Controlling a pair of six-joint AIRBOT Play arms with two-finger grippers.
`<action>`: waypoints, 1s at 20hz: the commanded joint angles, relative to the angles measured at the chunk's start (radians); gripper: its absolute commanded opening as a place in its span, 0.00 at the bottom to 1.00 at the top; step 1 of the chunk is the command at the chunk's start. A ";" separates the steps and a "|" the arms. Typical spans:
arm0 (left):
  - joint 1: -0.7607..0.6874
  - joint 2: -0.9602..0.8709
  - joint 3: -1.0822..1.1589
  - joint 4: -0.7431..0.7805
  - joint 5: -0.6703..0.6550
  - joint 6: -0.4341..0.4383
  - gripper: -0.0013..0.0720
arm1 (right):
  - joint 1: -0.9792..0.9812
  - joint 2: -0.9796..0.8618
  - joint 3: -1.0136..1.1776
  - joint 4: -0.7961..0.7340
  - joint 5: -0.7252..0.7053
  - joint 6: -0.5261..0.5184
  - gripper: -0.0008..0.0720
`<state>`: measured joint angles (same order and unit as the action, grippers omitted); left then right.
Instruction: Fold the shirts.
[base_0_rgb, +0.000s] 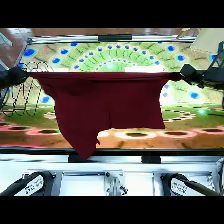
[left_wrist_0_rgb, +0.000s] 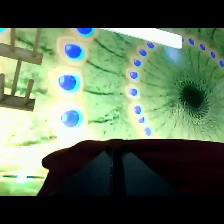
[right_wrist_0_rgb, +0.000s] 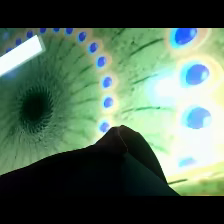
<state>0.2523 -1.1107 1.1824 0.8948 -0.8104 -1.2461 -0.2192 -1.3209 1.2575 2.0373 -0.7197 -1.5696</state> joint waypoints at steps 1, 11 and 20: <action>-0.080 -0.161 -0.014 -0.077 0.135 0.003 0.06 | 0.005 -0.129 -0.008 0.082 0.118 0.026 0.12; -0.065 -0.301 0.038 -0.043 -0.266 -0.140 0.93 | 0.005 -0.129 0.048 -0.006 -0.100 0.005 0.74; 0.106 -0.268 -0.258 0.112 -0.612 -0.119 0.94 | -0.188 -0.035 -0.062 -0.256 -0.665 -0.050 0.73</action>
<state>0.3481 -1.3914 1.0645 0.9707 -1.4017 -1.3956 -0.3664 -1.3663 1.2629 1.7882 -1.2411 -1.5970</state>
